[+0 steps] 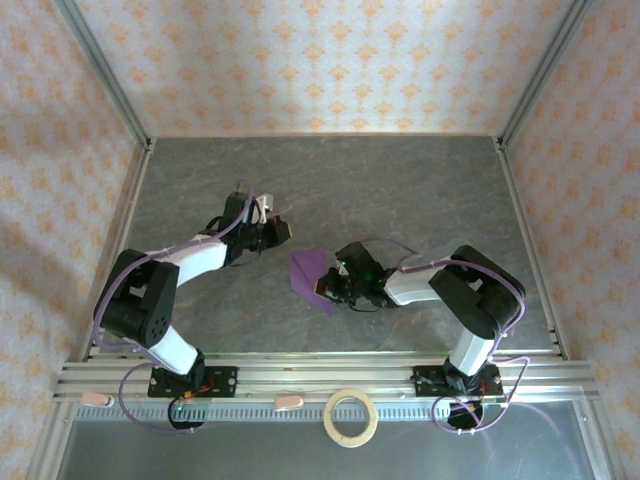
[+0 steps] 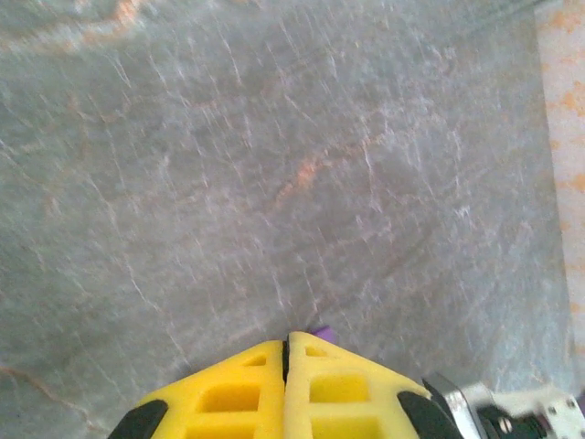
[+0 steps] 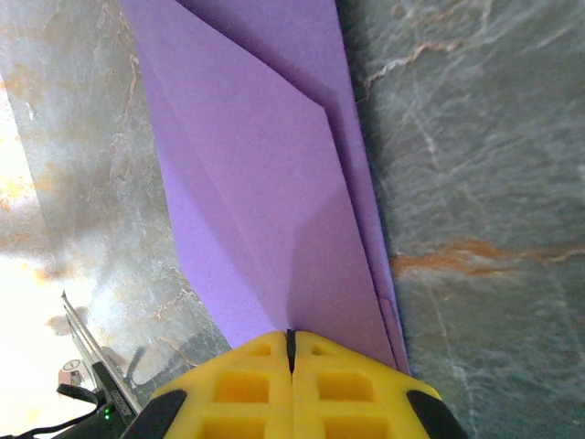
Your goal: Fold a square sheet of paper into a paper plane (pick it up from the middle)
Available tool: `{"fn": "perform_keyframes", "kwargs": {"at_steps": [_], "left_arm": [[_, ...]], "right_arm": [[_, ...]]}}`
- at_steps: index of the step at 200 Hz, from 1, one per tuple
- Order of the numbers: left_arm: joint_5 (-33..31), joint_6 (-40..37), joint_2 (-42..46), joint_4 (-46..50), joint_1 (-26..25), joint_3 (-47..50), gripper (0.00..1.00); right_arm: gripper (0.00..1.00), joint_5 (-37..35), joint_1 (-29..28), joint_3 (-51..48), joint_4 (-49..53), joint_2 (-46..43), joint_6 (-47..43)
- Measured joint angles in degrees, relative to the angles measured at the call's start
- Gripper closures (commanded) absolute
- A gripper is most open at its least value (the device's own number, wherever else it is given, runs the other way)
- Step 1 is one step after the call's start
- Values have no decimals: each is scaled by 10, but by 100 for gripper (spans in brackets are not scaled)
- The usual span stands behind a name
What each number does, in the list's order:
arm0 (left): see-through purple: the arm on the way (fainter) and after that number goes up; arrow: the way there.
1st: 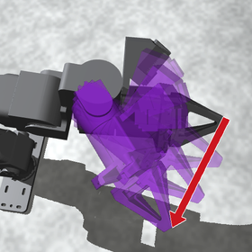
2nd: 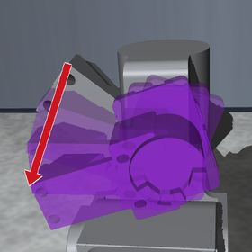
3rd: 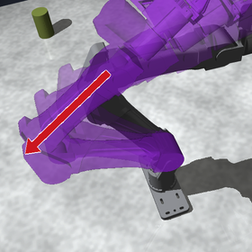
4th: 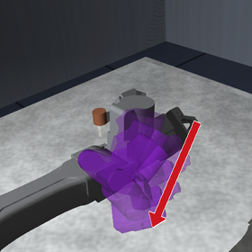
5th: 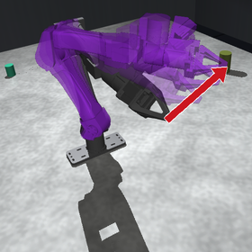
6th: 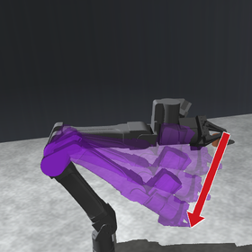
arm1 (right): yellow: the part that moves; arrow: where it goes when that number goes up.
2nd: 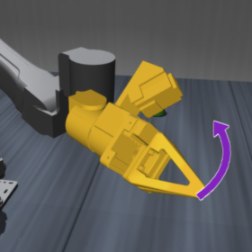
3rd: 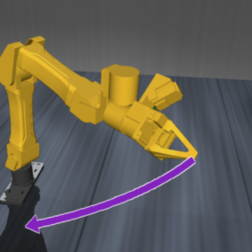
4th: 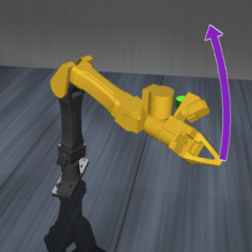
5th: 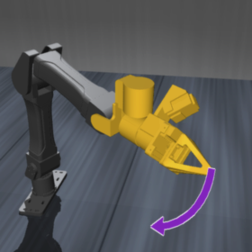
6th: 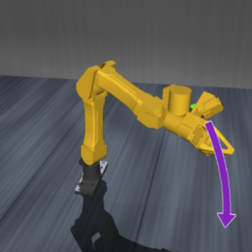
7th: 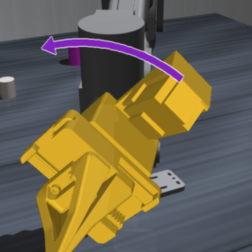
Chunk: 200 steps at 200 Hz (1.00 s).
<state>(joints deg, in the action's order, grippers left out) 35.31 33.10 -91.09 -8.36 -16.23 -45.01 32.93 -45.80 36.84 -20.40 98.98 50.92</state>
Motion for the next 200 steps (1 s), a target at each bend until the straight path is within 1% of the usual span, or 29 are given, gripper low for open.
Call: {"fn": "perform_keyframes", "kwargs": {"at_steps": [33,90,145,200], "left_arm": [[10,13,3,0,-18,33,92],[18,34,35,-5,-34,43,92],[23,44,33,-14,-54,43,92],[36,46,7,-39,-75,47,92]], "right_arm": [[100,0,0,-1,-2,0,0],[100,-2,0,7,9,1,-8],[100,-2,0,10,15,2,-11],[100,-1,0,10,15,2,-10]]}}
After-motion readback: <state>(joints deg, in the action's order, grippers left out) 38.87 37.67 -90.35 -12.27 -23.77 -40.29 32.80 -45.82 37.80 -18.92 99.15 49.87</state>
